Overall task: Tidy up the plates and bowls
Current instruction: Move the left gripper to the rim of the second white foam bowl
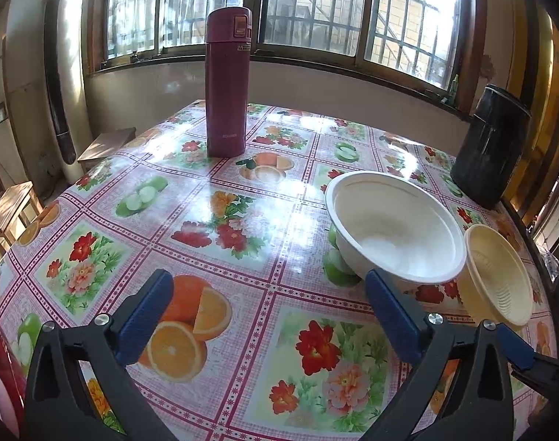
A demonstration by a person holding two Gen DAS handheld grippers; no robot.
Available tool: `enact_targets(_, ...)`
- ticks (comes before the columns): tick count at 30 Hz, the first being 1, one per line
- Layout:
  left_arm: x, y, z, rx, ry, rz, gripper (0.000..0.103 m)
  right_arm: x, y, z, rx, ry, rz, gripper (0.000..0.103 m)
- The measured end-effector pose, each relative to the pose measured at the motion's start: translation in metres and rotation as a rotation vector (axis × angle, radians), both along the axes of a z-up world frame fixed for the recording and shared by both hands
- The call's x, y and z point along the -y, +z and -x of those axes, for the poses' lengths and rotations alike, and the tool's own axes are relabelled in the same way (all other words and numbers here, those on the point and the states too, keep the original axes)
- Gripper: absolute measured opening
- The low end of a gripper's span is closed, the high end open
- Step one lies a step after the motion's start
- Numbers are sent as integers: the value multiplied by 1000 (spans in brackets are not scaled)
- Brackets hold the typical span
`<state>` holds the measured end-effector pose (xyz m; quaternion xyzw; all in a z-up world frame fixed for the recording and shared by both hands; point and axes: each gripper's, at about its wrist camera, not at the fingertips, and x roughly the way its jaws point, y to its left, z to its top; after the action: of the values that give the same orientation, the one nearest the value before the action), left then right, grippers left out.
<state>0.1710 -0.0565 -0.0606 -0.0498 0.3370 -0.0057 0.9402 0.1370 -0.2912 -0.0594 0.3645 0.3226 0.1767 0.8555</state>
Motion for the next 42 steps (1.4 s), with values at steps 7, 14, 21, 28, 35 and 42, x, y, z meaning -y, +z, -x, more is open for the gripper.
enact_targets(7, 0, -1, 0, -10, -6, -1, 103, 1, -1, -1, -5, -4, -5, 102)
enact_targets(14, 0, -3, 0, -15, -9, 0, 103, -1, -2, -2, -11, 4, -3, 102)
enact_targets(21, 1, -3, 0, -18, -9, -5, 103, -2, -2, -2, -13, 2, -1, 102)
enact_targets(28, 0, -4, -1, -28, -13, 4, 103, -2, -4, -2, -14, -2, -5, 102)
enact_targets(35, 0, -5, -1, -33, -13, -2, 103, 2, -5, -1, -17, -13, -5, 102)
enact_targets(42, 0, -7, -3, -47, -22, 7, 103, 2, -5, -1, -12, -21, -4, 102)
